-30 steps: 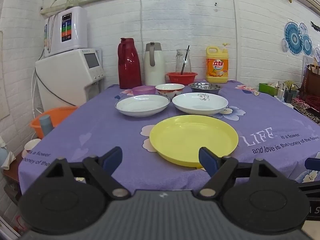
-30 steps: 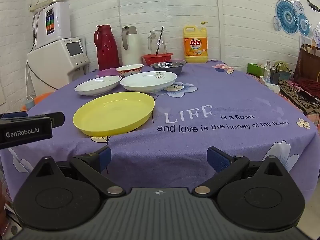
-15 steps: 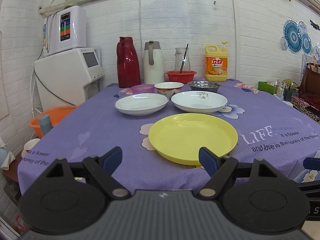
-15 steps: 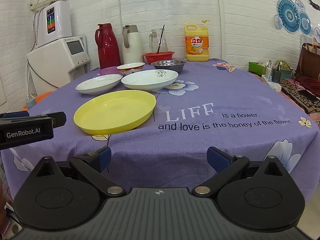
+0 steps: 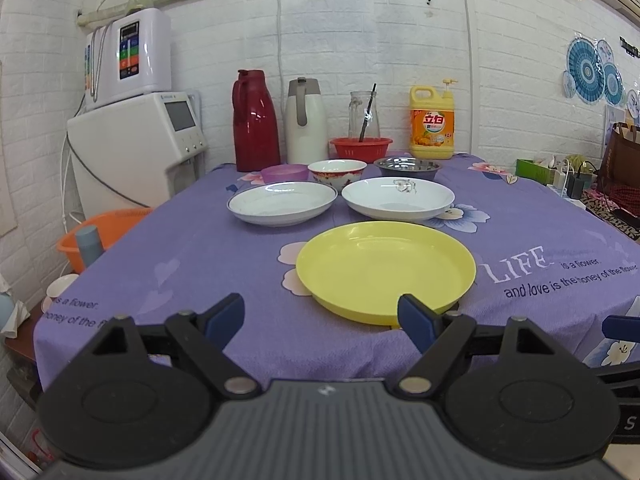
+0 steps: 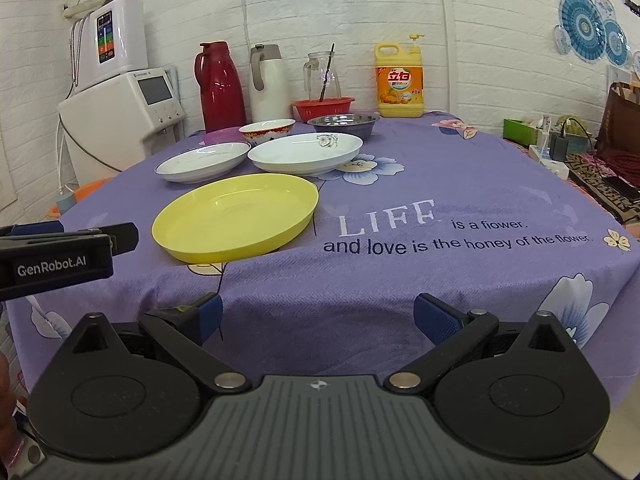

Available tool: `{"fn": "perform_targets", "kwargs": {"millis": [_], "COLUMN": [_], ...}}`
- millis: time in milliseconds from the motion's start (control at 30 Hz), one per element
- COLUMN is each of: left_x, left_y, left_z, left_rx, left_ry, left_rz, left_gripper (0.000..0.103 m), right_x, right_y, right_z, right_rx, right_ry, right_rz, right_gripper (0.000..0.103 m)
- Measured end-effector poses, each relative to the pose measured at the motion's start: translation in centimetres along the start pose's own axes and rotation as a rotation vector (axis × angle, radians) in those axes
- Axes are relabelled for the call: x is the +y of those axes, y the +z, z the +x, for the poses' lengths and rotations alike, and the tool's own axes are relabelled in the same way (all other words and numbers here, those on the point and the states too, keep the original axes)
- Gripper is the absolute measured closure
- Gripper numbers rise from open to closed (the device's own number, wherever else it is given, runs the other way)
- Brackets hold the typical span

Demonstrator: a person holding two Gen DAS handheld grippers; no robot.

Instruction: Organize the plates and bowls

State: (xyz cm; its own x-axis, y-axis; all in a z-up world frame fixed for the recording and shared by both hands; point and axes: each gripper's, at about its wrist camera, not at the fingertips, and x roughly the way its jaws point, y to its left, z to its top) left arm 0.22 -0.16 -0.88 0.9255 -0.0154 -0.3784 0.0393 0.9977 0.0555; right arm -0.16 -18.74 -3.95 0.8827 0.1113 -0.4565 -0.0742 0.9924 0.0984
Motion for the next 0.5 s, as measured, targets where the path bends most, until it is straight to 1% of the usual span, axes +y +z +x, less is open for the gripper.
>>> {"fn": "perform_targets", "kwargs": {"millis": [500], "left_x": [-0.05], "left_y": [-0.03], "left_z": [0.00], "left_rx": [0.003], "left_ry": [0.000], "left_rz": [0.002], "left_gripper": [0.023], "right_x": [0.19], "right_y": [-0.13], "right_z": [0.18], "right_rx": [0.011], "right_ry": [0.010], "right_rz": [-0.004], "right_gripper": [0.000]}}
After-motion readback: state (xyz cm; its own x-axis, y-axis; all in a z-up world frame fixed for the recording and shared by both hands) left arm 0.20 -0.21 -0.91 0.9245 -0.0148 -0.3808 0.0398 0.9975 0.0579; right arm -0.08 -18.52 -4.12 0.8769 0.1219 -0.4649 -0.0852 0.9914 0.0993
